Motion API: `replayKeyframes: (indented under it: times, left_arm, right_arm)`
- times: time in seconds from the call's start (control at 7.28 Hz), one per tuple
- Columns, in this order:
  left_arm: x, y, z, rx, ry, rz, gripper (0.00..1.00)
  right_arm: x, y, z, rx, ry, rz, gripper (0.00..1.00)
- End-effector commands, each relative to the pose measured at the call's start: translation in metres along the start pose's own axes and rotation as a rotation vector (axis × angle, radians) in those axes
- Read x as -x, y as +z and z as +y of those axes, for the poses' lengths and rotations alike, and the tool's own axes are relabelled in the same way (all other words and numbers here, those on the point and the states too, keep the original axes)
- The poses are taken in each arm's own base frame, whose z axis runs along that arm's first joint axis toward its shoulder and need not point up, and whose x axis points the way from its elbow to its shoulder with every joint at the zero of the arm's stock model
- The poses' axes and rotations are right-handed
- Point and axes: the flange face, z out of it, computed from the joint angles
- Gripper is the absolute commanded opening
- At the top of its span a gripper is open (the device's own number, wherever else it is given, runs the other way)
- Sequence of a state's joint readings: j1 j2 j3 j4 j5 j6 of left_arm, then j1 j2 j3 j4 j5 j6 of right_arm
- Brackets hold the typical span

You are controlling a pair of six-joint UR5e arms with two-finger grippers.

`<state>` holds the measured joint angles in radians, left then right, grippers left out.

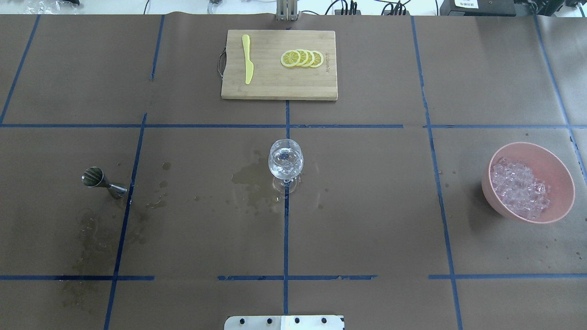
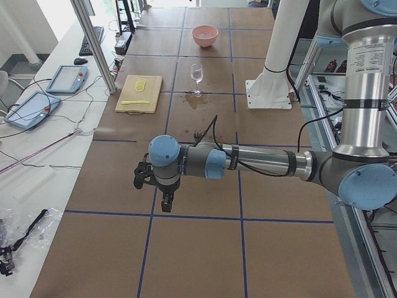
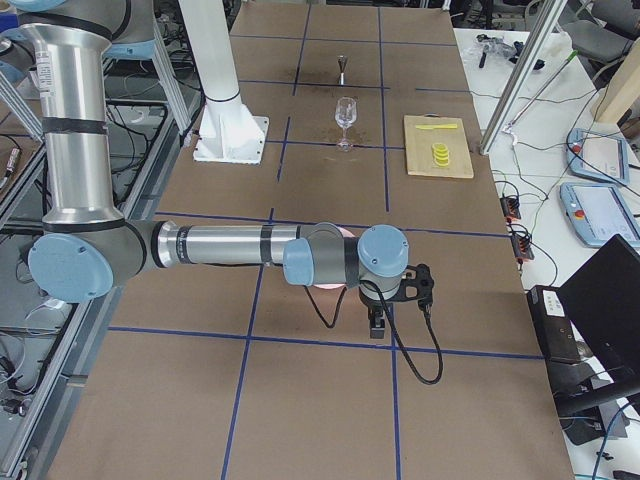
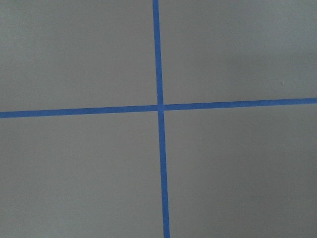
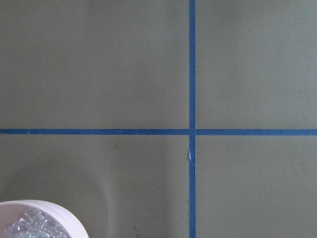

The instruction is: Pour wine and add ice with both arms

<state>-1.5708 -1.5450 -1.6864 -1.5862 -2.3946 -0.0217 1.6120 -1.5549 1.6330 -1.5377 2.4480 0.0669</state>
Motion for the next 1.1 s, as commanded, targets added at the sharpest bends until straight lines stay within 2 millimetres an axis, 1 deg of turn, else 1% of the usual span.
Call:
replayKeyframes:
  times: [0.0, 0.41, 0.55, 0.69, 0.96]
  left_arm:
    - [0.000, 0.000, 0.000, 0.001, 0.000, 0.000, 1.00]
    - [0.000, 0.000, -0.001, 0.000, 0.001, 0.000, 1.00]
    - [-0.001, -0.001, -0.001, -0.001, 0.002, 0.000, 1.00]
    - [-0.001, -0.001, -0.001, -0.001, 0.002, 0.000, 1.00]
    - [-0.001, -0.001, -0.001, -0.003, 0.003, 0.000, 1.00]
  right_arm:
    - [0.001, 0.000, 0.002, -0.001, 0.007, 0.003, 1.00]
    - [-0.002, 0.002, 0.004, 0.003, 0.003, 0.003, 1.00]
    - [-0.006, 0.006, 0.009, 0.012, 0.010, 0.006, 1.00]
    - [-0.006, 0.015, 0.009, 0.027, 0.005, 0.032, 1.00]
    - [-0.001, 0.025, 0.007, 0.046, -0.009, 0.045, 1.00]
